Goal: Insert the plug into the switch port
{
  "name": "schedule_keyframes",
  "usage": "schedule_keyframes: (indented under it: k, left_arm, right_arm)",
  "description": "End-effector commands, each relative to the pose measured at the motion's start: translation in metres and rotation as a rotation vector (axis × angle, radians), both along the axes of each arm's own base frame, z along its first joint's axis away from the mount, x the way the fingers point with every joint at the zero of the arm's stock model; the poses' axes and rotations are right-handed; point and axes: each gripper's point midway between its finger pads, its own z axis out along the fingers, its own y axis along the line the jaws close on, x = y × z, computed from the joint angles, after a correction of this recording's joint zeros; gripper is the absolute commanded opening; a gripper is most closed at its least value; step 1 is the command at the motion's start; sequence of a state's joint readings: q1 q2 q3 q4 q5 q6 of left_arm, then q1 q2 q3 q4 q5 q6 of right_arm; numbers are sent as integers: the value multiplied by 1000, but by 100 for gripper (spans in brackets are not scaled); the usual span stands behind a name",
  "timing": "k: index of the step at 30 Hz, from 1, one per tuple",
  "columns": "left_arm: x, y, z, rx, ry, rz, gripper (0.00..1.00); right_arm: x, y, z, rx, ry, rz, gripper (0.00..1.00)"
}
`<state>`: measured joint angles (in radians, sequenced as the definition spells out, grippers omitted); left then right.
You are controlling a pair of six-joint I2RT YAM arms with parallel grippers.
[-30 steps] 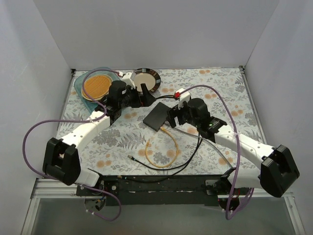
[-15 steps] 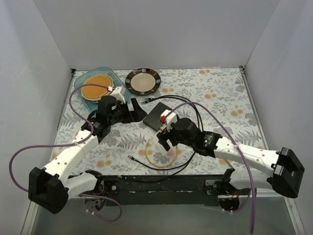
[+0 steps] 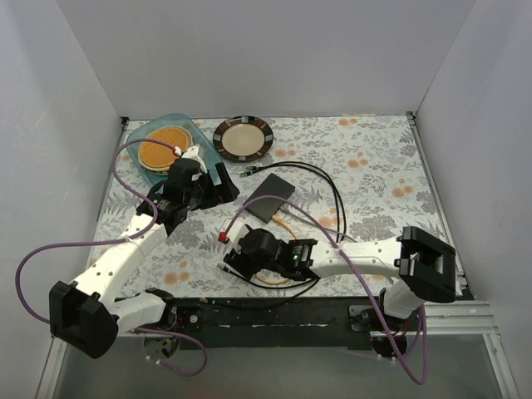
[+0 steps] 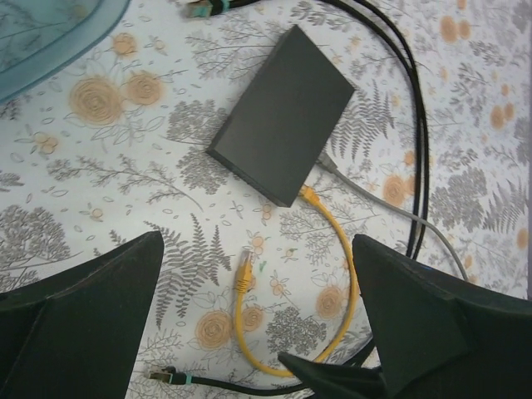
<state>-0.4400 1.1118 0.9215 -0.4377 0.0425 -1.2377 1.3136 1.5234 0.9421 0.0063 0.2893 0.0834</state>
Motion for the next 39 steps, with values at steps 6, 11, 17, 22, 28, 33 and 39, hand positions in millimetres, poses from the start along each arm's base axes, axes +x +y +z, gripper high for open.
schedule_keyframes:
  k: [6, 11, 17, 22, 28, 33, 39]
  left_arm:
    - [6, 65, -20, 89, 140, 276, 98]
    - [5, 74, -27, -10, 186, 262, 98]
    - [6, 81, -24, -60, 196, 241, 98]
    - [6, 86, -24, -73, 200, 236, 98]
    - [8, 85, -20, -69, 180, 207, 98]
    - [9, 88, -14, -44, 162, 205, 98]
    - [6, 85, -12, -43, 151, 166, 98]
  right_arm:
    - [-4, 62, -9, 63, -26, 24, 61]
    - [-5, 72, -27, 37, -11, 35, 54]
    - [-16, 74, -50, 4, 39, 70, 51]
    - [-28, 74, -67, -15, 84, 105, 47]
    - [-33, 69, -92, -66, 115, 112, 19]
    - [-32, 61, -104, -100, 127, 89, 1]
    - [-24, 54, -95, -108, 88, 67, 1]
